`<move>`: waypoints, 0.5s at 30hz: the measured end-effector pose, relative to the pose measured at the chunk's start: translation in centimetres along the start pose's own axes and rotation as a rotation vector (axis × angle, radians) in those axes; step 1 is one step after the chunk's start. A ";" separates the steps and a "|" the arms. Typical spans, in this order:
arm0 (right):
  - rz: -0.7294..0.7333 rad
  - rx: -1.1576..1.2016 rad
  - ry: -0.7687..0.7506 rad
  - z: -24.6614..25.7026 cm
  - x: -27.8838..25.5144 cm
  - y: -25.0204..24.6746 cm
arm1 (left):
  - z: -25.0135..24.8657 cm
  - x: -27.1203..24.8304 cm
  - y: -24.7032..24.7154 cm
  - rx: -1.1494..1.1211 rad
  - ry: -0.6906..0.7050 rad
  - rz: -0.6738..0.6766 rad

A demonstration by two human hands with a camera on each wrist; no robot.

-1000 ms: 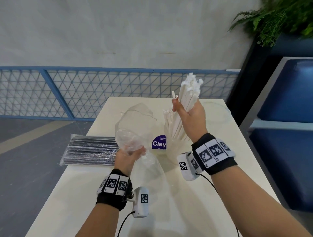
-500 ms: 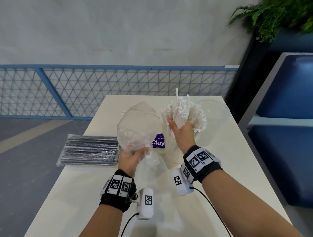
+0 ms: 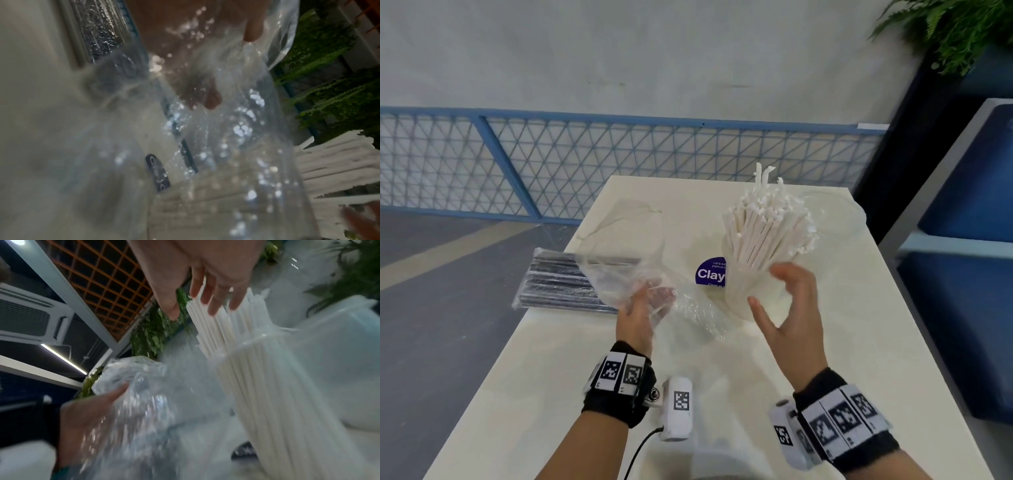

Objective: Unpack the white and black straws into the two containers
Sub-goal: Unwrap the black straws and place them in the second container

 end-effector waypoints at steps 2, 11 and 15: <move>0.197 0.009 0.235 -1.7 -1.3 0.9 | 0.2 -0.3 -0.1 -0.030 -0.020 -0.032; 0.560 0.134 0.552 -6.1 -2.9 3.6 | 2.2 -1.0 -3.1 0.290 -0.012 -0.194; 0.665 0.049 0.490 -6.6 -2.2 3.5 | -0.7 -1.3 -6.2 0.912 0.466 -0.406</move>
Point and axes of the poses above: each hand's wrist, its own x-axis towards the middle knuckle, its own y-axis out of the palm, z = x × y, the point moved 2 cm from there along x, towards the middle knuckle, and after that the axes turned 7 degrees about x, right-handed, at the moved point
